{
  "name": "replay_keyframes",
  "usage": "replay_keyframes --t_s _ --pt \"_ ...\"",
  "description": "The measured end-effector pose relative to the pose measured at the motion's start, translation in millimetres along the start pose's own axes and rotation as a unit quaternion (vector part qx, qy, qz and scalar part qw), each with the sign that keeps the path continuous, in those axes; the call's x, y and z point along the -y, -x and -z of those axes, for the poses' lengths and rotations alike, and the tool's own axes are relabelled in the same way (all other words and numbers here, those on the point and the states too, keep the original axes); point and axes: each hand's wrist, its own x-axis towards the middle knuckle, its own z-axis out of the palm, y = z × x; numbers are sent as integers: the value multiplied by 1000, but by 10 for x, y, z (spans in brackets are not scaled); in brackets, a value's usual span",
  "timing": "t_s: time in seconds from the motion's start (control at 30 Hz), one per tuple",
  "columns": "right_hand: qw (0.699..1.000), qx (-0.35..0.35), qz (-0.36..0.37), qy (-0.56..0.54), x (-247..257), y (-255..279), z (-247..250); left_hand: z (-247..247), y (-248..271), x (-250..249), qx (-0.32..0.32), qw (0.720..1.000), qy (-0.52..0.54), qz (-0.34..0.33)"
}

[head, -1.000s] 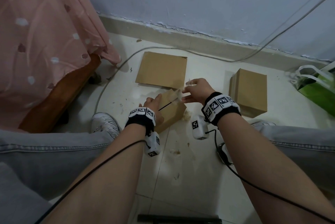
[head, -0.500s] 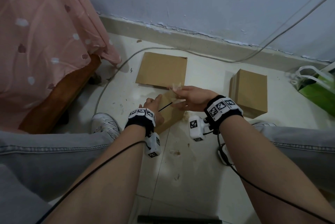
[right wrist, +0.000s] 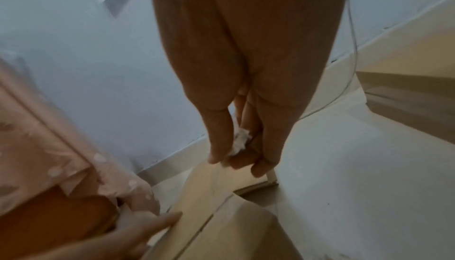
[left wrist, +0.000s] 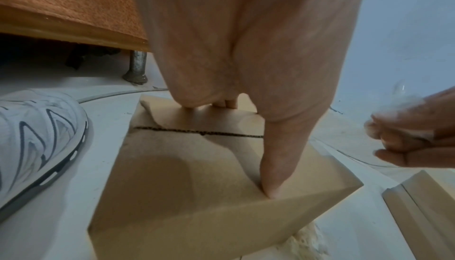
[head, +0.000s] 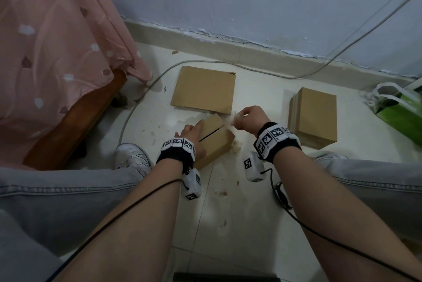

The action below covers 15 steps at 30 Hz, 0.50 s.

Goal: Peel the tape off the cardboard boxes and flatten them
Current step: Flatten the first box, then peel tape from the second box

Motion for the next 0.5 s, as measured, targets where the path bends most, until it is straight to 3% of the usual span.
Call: replay_keyframes --t_s 0.13,0.3,0.5 --pt "994 -102 -32 23 -13 -22 -83 -6 -10 14 5 1000 4 0" --pt "981 -191 10 -44 110 -26 -6 -19 -34 41 4 1000 5 -1" --pt "981 -188 -45 -33 21 -82 173 -83 -80 46 -24 999 -33 -27"
